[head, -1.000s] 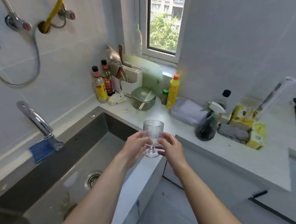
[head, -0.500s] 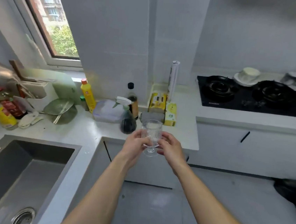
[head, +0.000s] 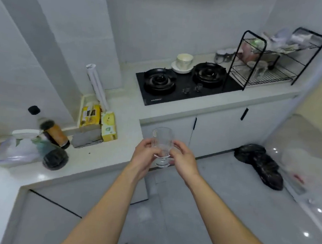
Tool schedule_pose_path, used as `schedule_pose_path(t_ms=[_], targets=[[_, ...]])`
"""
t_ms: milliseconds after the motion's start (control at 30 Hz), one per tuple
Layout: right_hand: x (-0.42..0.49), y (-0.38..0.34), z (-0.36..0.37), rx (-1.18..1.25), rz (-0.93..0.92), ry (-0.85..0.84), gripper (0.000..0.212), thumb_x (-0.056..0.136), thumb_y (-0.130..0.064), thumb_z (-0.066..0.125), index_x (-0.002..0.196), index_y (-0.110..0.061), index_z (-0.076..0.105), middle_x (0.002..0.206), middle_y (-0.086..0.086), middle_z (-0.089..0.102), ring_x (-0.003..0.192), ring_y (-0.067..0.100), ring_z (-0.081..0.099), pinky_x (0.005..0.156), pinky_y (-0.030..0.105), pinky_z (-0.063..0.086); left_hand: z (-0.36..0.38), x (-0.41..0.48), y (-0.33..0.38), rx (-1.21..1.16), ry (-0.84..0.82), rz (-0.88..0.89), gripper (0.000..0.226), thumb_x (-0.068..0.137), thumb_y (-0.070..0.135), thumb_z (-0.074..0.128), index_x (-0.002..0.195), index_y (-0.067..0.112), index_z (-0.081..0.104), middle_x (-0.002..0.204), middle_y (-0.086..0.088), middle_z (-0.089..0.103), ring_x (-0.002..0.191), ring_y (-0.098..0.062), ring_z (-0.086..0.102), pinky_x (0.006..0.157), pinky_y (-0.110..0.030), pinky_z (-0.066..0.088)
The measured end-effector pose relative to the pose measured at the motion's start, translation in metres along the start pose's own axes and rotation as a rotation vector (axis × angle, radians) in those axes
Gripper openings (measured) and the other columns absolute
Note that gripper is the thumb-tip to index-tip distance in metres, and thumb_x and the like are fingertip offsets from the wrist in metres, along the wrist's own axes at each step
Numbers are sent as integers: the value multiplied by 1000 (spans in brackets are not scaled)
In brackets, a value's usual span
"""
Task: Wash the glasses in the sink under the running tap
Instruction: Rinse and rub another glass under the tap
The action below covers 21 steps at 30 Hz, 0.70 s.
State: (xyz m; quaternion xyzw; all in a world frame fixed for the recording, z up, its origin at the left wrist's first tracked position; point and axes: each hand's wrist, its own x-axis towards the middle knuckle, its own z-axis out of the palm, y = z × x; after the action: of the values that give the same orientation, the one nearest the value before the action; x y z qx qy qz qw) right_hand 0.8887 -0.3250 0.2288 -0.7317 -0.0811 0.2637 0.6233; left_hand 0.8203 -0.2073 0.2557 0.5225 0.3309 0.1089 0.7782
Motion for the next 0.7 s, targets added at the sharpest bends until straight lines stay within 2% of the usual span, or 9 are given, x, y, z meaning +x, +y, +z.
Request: schedule_pose_path(t_ms=[33,100,167,233,367,467,533,633,700], targets=[[3,1,-11,-4,4,34,43,84,-23,62,126,-30,68,122,-8,72,105,23,72,96,48,59,14,5,0,15,-32,-10,50,55,-13,62,102,4,65,86,-9,77,83,-26,70,73,-32,54],[9,-1,-32,12,9,102,52,77,-28,62,129,-32,66,120,-11,72,103,20,72,96,48,59,41,17,-2,52,-82,-24,55,50,-8,63,104,6,63,91,-11,75,85,-25,70,73,-31,55],[17,-2,-53,25,2,143,49,83,-19,63,131,-30,65,120,-12,71,101,14,71,95,46,59,67,30,-3,75,-113,-30,67,46,-5,63,112,5,60,102,-16,72,90,-27,69,74,-33,55],[27,-5,-75,40,5,183,48,89,-8,61,133,-28,64,124,-11,69,90,16,70,91,46,60,91,44,-4,97,-162,-48,73,46,-4,64,118,5,58,104,-15,72,87,-25,70,72,-32,55],[51,-9,-113,98,-1,260,45,91,-4,59,128,-29,66,130,-8,68,86,22,70,89,48,59,136,77,-3,121,-284,-82,68,47,-5,63,114,7,57,102,-14,73,81,-22,71,64,-28,56],[71,-14,-137,127,12,342,45,90,-5,60,124,-33,66,131,-8,67,91,24,74,92,47,60,168,105,0,161,-353,-94,65,45,-5,62,108,9,58,108,-18,72,88,-26,71,71,-31,55],[82,-20,-151,140,17,389,42,88,-12,64,125,-33,67,129,-11,68,97,24,75,95,48,59,187,126,3,197,-402,-93,66,45,-5,64,109,9,59,113,-20,72,94,-28,71,73,-33,56],[101,-29,-167,159,24,449,51,71,-39,72,122,-38,68,129,-15,68,106,17,73,99,47,58,213,157,8,261,-459,-76,74,43,-4,67,116,7,60,119,-19,71,105,-34,72,79,-37,59],[114,-33,-176,175,20,470,49,73,-39,72,122,-38,69,130,-14,68,108,15,72,100,48,57,226,172,11,291,-486,-71,79,42,-3,69,120,7,59,120,-18,71,109,-35,72,86,-40,60]])
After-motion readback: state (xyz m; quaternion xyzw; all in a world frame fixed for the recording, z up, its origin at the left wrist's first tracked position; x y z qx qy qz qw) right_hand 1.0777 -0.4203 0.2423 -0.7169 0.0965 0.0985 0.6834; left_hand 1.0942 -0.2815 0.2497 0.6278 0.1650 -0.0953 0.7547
